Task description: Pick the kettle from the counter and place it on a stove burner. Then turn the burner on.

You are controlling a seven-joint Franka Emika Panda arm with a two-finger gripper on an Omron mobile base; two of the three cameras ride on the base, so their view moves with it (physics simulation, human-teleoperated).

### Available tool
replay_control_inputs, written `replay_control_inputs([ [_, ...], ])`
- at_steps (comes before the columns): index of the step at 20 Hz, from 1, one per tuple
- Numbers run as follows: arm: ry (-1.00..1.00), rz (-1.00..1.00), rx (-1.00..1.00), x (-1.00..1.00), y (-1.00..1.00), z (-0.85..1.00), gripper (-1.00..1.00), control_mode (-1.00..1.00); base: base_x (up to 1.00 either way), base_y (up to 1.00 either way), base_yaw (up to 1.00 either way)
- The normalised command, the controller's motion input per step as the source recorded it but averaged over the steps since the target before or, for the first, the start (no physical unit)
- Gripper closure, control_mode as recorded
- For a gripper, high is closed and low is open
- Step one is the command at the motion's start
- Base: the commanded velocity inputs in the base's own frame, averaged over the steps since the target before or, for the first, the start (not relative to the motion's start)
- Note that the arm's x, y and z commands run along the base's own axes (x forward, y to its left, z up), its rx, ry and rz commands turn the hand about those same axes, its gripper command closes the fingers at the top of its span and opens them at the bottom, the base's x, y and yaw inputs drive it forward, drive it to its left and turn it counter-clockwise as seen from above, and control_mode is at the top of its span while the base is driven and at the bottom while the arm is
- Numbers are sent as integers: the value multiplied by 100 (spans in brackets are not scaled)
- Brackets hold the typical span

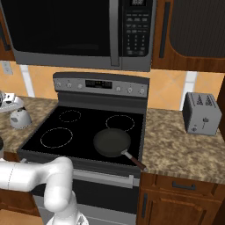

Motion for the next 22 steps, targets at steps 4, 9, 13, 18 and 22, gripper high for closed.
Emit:
replay_control_inputs([
  [4,-2,0,0,12,2,-15,-100,-100,0,0,0],
  [9,-4,0,0,22,7,-12,-100,-100,0,0,0],
  [13,-2,0,0,7,1,-13,100,-100,0,0,0],
  [18,0,0,0,0,0,-1,100,-100,0,0,0],
  [22,-13,0,0,-2,-15,0,100,-100,0,0,0],
])
